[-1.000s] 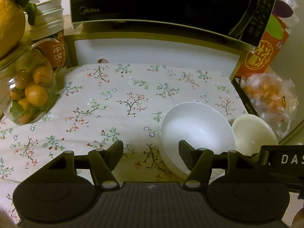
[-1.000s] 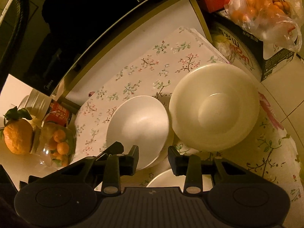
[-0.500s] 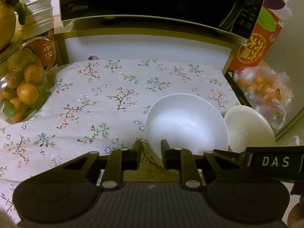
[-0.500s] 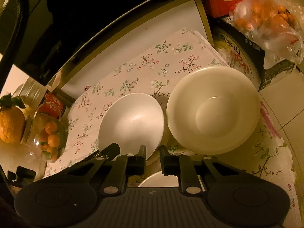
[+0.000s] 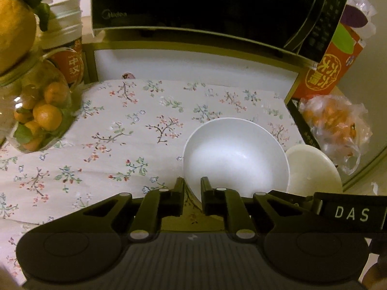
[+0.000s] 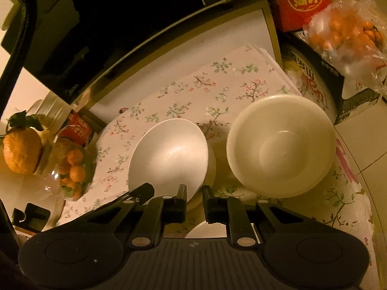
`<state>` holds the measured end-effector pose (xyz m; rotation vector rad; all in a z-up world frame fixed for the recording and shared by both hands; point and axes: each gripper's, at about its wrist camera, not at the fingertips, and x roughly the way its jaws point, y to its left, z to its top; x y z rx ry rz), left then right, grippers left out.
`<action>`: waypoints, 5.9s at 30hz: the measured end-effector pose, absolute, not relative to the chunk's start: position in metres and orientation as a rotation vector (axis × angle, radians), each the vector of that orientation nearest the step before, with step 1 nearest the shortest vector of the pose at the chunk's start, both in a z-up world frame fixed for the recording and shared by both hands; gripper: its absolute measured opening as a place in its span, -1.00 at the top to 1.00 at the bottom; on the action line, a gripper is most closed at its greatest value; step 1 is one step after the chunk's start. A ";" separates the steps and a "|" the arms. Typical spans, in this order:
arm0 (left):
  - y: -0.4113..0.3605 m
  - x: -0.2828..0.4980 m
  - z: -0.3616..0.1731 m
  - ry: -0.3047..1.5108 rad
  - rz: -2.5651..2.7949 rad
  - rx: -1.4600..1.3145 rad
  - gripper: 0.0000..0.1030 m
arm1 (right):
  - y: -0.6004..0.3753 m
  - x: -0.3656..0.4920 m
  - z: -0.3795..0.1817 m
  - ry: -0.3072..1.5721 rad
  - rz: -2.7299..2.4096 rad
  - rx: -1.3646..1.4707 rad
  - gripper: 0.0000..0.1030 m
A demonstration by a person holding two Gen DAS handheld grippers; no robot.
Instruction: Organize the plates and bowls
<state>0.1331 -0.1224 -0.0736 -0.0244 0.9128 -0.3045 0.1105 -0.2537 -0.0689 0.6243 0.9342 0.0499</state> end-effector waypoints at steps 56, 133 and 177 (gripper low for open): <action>-0.083 -0.041 -0.064 1.045 -0.375 0.053 0.78 | -0.221 -0.064 -0.038 1.108 0.240 0.395 0.70; -0.108 0.032 -0.043 0.882 -0.332 0.121 -0.48 | -0.288 -0.012 -0.049 1.022 0.007 0.540 -0.21; -0.137 0.084 -0.083 1.021 -0.364 0.104 0.15 | -0.284 0.035 -0.081 1.083 -0.022 0.575 0.02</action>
